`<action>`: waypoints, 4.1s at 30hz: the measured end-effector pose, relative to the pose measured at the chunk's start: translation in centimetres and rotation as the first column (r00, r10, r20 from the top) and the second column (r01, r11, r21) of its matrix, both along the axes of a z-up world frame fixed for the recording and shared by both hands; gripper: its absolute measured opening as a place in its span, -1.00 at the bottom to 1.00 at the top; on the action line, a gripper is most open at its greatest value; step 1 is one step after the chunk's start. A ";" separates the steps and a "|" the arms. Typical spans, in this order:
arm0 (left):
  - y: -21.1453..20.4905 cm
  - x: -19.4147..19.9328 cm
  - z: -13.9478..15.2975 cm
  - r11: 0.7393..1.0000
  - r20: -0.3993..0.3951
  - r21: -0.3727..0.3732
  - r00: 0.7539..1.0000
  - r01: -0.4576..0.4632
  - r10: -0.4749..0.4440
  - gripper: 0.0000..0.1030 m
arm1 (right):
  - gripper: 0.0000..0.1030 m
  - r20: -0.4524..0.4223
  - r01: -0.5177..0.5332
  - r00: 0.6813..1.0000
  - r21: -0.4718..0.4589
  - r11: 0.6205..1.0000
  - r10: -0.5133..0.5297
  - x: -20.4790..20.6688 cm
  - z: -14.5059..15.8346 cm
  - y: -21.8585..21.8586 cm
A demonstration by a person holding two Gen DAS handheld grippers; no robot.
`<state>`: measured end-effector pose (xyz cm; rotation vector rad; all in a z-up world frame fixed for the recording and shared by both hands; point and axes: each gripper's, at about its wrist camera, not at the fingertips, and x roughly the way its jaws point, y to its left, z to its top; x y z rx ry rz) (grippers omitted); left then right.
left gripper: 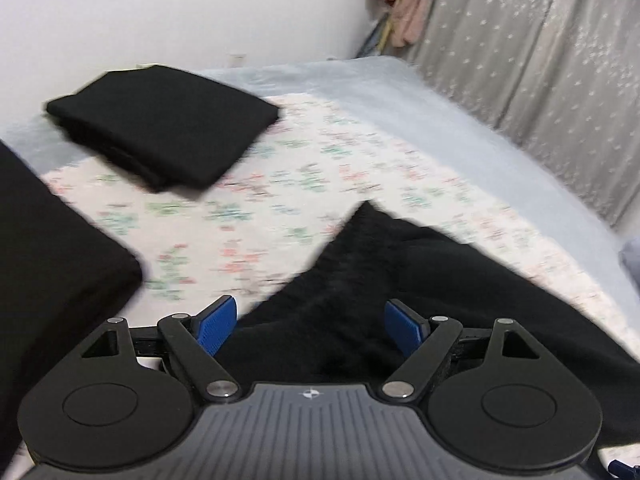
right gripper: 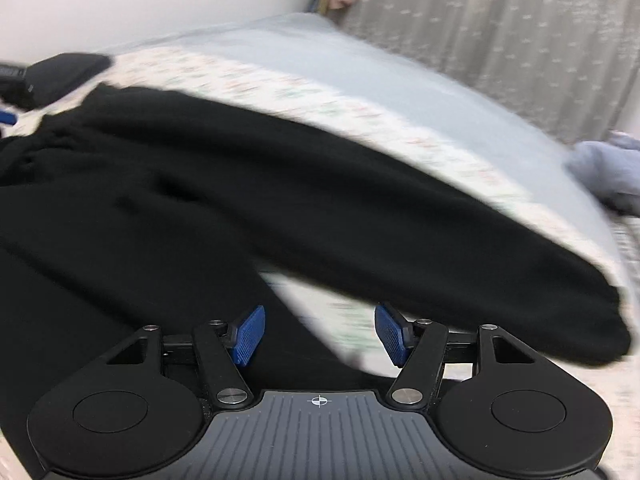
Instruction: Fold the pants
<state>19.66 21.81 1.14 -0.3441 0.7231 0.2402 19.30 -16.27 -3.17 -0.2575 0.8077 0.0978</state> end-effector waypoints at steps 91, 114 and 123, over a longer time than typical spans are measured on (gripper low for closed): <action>-4.3 4.1 -2.3 0.919 -0.039 0.340 0.980 0.197 -0.195 -0.29 | 0.68 0.151 0.077 0.983 0.192 0.978 -0.107 -11.3 -2.2 3.6; -5.5 3.7 -0.9 0.927 -0.037 0.321 0.980 0.195 -0.193 0.78 | 0.74 0.128 0.109 0.982 0.212 0.971 -0.139 -11.0 -3.3 3.5; -5.1 8.2 -0.1 0.927 -0.069 0.296 0.973 0.230 -0.219 0.90 | 0.74 0.131 0.111 0.979 0.311 0.944 -0.158 -9.9 0.3 0.5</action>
